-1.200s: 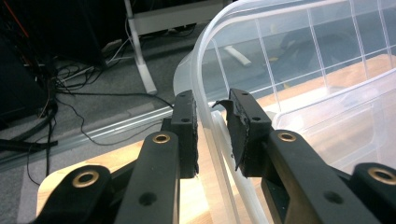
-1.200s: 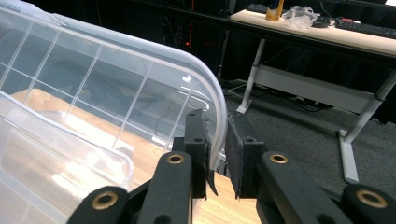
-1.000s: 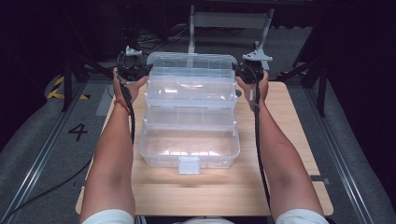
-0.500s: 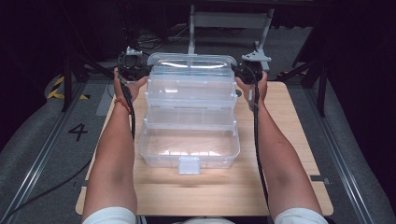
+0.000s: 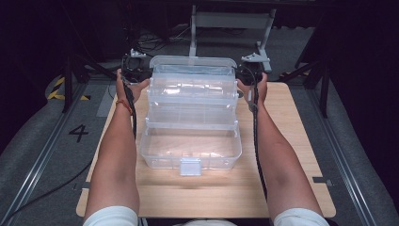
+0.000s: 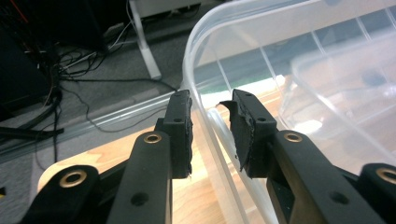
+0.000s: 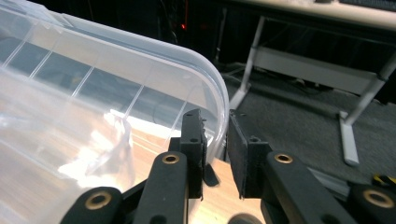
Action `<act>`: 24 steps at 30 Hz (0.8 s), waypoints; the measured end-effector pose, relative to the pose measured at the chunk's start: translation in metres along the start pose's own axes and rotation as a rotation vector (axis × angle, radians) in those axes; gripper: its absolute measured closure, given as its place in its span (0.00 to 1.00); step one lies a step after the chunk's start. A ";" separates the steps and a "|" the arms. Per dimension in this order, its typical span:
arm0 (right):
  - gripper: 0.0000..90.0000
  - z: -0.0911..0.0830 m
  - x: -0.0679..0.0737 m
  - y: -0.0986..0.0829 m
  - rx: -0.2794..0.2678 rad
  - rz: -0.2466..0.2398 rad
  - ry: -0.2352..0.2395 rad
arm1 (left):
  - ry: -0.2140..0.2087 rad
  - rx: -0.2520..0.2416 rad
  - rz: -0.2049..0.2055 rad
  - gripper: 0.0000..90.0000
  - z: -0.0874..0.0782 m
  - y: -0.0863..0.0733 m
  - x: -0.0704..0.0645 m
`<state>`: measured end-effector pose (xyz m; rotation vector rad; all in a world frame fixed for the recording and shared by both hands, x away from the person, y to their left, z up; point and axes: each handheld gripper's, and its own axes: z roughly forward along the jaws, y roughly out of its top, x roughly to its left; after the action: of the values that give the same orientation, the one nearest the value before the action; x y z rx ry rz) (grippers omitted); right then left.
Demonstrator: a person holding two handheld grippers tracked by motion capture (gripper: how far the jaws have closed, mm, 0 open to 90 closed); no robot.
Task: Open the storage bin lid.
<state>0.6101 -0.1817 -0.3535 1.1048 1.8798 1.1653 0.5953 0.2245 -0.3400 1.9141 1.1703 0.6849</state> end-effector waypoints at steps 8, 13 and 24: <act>0.91 0.007 -0.001 -0.011 0.043 -0.006 0.022 | 0.009 0.039 -0.002 0.80 0.007 -0.007 0.001; 0.92 0.008 -0.001 -0.014 0.056 -0.003 0.037 | 0.020 0.041 -0.002 0.79 0.006 -0.009 0.001; 0.90 -0.001 0.001 -0.013 0.045 -0.020 0.038 | 0.061 0.005 -0.003 0.75 -0.012 -0.006 0.005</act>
<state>0.6051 -0.1841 -0.3650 1.0931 1.9503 1.1452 0.5854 0.2346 -0.3378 1.9070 1.2128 0.7442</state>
